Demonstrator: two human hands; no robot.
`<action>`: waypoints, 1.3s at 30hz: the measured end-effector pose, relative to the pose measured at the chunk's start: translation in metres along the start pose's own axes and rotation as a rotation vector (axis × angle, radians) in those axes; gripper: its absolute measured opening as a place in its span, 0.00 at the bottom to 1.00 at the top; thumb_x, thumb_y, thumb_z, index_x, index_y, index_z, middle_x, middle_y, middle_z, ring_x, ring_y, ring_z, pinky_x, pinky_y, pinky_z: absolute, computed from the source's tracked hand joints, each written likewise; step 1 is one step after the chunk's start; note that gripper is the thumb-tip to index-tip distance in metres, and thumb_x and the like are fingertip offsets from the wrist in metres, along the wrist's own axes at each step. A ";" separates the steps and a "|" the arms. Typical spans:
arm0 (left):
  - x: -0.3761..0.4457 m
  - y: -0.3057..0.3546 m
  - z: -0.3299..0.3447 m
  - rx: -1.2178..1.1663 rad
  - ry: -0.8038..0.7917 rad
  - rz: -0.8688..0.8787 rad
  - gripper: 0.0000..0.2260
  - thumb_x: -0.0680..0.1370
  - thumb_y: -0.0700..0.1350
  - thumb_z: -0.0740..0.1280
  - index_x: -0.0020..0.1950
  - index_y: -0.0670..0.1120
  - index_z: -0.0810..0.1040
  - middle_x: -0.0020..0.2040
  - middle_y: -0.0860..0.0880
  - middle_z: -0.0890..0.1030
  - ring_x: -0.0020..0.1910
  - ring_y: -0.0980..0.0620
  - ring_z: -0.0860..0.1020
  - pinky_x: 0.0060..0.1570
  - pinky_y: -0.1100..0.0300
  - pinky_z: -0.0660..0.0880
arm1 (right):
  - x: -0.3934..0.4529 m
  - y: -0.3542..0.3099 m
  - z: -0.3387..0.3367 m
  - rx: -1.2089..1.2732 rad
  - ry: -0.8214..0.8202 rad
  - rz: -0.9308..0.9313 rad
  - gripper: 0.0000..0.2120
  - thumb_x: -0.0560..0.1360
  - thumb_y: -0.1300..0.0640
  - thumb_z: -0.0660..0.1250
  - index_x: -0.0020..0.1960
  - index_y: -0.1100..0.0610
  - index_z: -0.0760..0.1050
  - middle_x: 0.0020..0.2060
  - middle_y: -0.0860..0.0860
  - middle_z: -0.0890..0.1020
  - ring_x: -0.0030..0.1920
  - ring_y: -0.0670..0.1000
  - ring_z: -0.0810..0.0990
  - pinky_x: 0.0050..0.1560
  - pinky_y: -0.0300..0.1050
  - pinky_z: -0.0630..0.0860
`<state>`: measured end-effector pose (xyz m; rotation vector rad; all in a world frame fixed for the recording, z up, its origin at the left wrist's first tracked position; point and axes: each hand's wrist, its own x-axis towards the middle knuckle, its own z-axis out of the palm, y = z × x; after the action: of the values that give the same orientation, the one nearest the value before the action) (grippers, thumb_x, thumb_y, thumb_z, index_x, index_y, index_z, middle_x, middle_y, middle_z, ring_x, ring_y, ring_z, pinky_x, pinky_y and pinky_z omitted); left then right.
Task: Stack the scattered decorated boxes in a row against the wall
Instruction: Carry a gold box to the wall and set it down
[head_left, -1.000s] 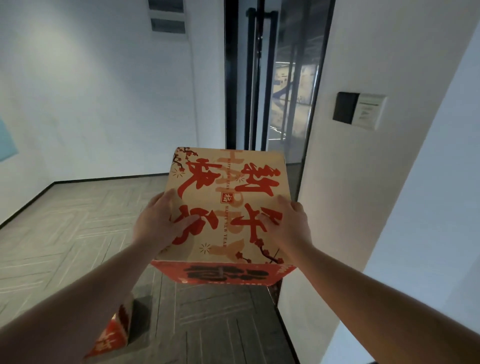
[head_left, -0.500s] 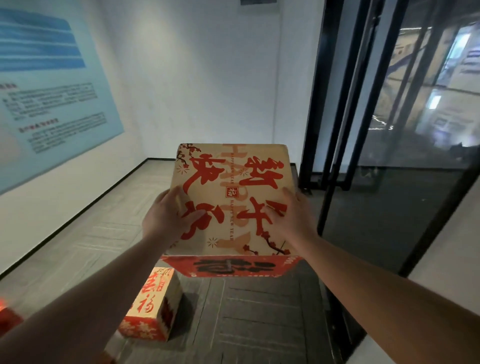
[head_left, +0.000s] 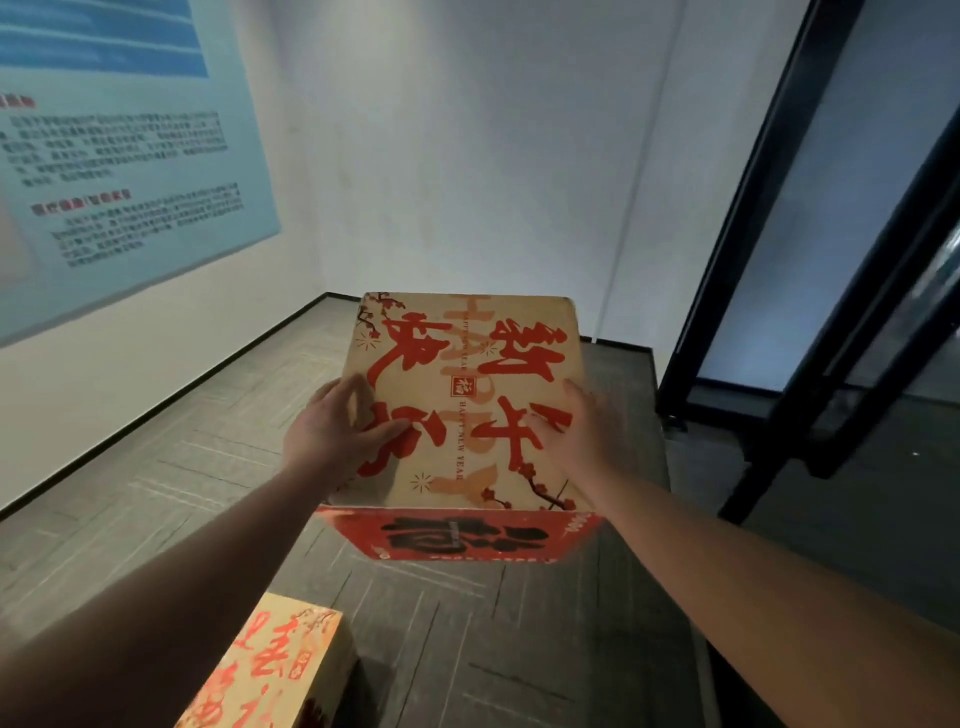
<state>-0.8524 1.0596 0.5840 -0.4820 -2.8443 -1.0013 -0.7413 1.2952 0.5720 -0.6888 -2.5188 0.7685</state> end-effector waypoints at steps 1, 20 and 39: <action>0.028 -0.001 0.002 0.004 0.001 0.004 0.21 0.67 0.64 0.71 0.51 0.56 0.69 0.60 0.50 0.76 0.46 0.50 0.76 0.30 0.59 0.73 | 0.027 -0.004 0.009 0.003 0.005 0.002 0.29 0.74 0.40 0.66 0.70 0.51 0.65 0.62 0.54 0.73 0.62 0.55 0.73 0.58 0.53 0.77; 0.505 -0.102 0.036 0.045 0.135 -0.248 0.36 0.67 0.62 0.72 0.71 0.52 0.65 0.67 0.49 0.72 0.60 0.46 0.74 0.49 0.50 0.77 | 0.505 -0.115 0.271 0.091 -0.166 -0.126 0.30 0.75 0.40 0.64 0.73 0.51 0.63 0.60 0.54 0.72 0.59 0.54 0.75 0.55 0.52 0.79; 0.991 -0.250 0.025 -0.025 0.089 -0.236 0.36 0.71 0.58 0.71 0.74 0.48 0.63 0.71 0.49 0.69 0.68 0.46 0.68 0.63 0.48 0.68 | 0.920 -0.285 0.528 0.081 -0.187 -0.086 0.26 0.76 0.41 0.64 0.70 0.50 0.67 0.60 0.52 0.70 0.60 0.53 0.74 0.54 0.47 0.76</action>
<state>-1.8700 1.1537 0.5988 -0.1004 -2.8588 -1.0661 -1.8347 1.3967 0.5636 -0.4983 -2.6467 0.9378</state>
